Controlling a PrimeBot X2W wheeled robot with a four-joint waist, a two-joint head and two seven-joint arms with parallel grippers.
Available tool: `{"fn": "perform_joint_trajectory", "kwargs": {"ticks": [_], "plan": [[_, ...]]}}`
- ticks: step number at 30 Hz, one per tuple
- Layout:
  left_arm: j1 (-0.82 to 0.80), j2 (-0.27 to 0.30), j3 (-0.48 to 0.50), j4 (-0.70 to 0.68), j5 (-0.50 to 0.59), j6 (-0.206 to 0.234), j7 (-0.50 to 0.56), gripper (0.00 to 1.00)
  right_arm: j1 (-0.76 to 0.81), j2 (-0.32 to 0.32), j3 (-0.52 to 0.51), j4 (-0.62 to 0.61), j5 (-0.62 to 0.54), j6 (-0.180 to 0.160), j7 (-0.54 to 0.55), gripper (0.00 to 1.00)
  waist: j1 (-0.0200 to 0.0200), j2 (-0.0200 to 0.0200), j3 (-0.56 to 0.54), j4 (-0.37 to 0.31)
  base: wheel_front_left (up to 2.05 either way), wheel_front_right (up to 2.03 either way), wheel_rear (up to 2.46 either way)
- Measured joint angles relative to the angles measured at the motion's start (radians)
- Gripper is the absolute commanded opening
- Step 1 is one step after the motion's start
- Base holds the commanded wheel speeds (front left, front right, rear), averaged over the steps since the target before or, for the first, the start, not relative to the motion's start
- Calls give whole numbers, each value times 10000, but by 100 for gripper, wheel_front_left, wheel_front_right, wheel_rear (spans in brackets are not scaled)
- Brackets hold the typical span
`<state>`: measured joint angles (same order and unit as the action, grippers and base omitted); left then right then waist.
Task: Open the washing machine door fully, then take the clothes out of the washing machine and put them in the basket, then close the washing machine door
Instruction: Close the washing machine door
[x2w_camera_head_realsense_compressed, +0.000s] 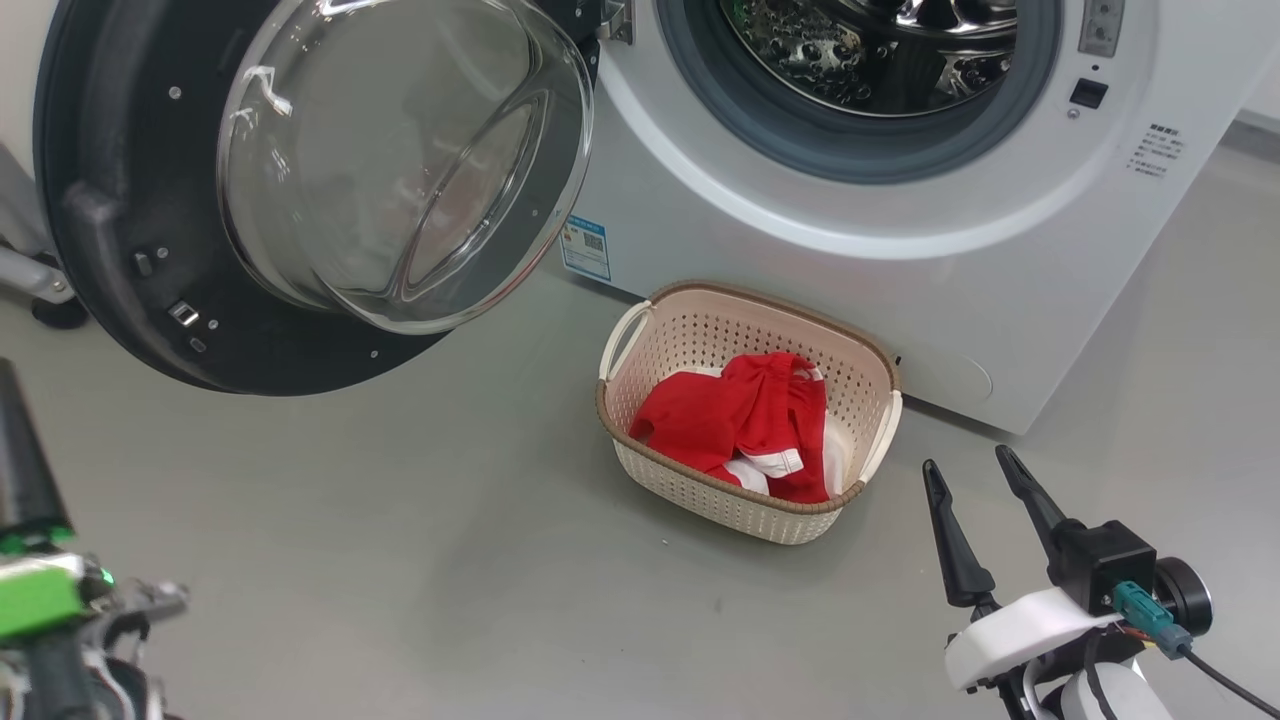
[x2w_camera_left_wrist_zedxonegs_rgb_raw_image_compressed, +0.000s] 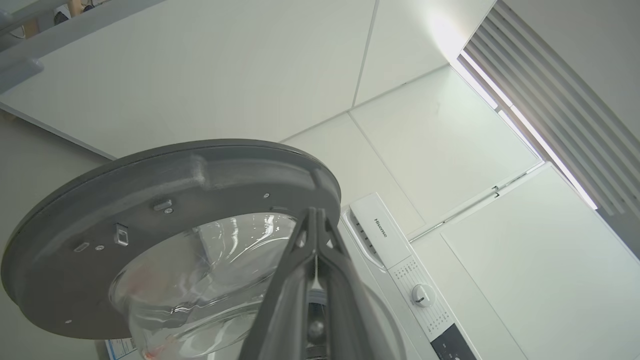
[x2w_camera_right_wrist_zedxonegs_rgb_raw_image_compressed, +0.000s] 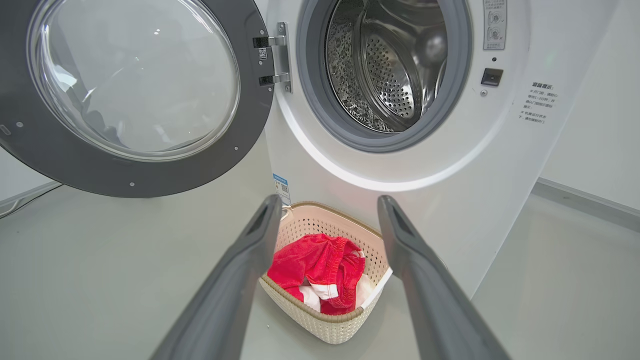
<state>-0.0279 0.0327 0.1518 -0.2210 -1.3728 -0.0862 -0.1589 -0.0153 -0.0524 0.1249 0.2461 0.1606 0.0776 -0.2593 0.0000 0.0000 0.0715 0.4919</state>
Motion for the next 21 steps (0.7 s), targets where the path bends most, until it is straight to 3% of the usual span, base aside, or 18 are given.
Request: {"fn": "perform_joint_trajectory", "kwargs": {"ticks": [2, 6, 11, 21], "plan": [[-361, -2, 401, -113, -1005, -90, 94, 0, -58, -58, 29, 0, -75, 2, 0, 100, 0, 0, 89, -15, 0, 0, 0], [-1011, 46, 1298, 19, -1889, -111, 385, 0, -244, -146, 82, -52, -245, 2, 0, 100, 0, 0, 284, -82, 0, 0, 0], [-1882, 754, 2261, 936, -2920, -21, 876, 0, -426, -268, 130, -113, -320, 4, 0, 100, 0, 0, 560, -204, 0, 0, 0], [-3231, 2583, 3465, 3296, -3720, 1097, 1682, 0, -910, -477, 222, -322, -487, 25, 157, 100, 0, 0, 1146, -641, 0, 0, 0]]}}
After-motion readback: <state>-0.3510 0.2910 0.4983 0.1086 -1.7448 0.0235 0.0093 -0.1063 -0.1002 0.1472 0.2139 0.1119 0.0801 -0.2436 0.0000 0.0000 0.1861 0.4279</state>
